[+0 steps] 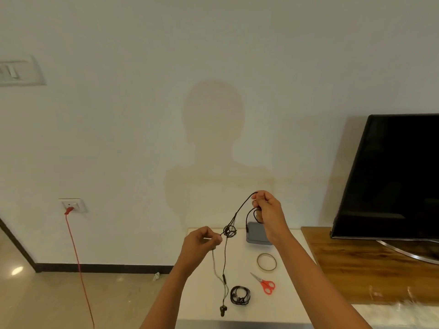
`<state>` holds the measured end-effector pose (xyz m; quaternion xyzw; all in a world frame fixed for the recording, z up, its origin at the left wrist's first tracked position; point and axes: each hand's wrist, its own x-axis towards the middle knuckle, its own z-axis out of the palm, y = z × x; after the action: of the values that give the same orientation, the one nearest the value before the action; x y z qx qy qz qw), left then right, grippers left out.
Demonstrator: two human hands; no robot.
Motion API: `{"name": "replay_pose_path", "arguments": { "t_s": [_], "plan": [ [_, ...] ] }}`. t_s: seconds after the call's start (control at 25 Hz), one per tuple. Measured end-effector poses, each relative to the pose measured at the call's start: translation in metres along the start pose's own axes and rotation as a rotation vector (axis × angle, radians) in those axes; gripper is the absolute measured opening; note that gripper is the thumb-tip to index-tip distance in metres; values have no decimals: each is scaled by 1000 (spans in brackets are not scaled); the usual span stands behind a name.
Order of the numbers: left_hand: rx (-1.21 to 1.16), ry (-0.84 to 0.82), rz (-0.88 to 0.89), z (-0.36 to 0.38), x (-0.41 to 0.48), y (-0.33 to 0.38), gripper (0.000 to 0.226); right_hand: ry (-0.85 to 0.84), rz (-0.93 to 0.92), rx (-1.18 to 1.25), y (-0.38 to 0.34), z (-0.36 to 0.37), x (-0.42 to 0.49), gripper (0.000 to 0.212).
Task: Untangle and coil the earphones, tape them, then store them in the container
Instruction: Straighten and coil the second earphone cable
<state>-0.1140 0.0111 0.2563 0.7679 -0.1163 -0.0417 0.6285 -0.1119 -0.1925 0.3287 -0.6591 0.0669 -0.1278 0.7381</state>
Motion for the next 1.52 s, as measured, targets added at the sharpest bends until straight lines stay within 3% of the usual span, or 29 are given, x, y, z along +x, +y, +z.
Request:
{"name": "replay_pose_path", "arguments": {
  "t_s": [0.08, 0.16, 0.24, 0.32, 0.44, 0.56, 0.68, 0.8, 0.88, 1.0, 1.08, 1.32, 1.44, 1.52],
  "plan": [
    [60, -54, 11, 1, -4, 6, 49, -121, -110, -163, -9, 1, -6, 25],
    [140, 41, 72, 4, -4, 20, 53, -344, -205, -357, -18, 6, -11, 22],
    [132, 189, 141, 8, 2, 40, 35, -521, -276, -620, -22, 12, -15, 22],
    [36, 88, 180, 6, 7, 60, 28, -540, -303, -802, -23, 15, -16, 22],
    [-21, -190, 151, 2, 9, 77, 39, -509, -364, -701, -23, 14, -16, 24],
    [-32, -268, 96, 2, 9, 79, 44, -490, -341, -501, -25, 13, -17, 33],
    [-56, -113, 99, 5, 10, 76, 32, -388, -188, -136, -20, 16, -23, 31],
    [23, 202, 101, 4, 11, 83, 30, -419, 193, 258, -9, 20, -34, 18],
    [-77, 331, 20, -2, 14, 88, 28, -525, 308, 147, 1, 15, -44, 23],
    [-669, 397, -176, -26, 20, 91, 28, -588, 213, -165, 22, 0, -49, 20],
    [-889, 390, -183, -45, 20, 87, 31, -520, 191, -217, 39, -13, -45, 21],
    [-785, 406, -198, -63, 13, 71, 29, -281, 233, -196, 62, -35, -36, 24],
    [-597, 286, -176, -43, 10, 72, 17, -311, 271, -122, 54, -23, -35, 20],
    [-464, 156, -166, -19, 6, 72, 22, -351, 284, -148, 45, -11, -37, 16]
  ]
}}
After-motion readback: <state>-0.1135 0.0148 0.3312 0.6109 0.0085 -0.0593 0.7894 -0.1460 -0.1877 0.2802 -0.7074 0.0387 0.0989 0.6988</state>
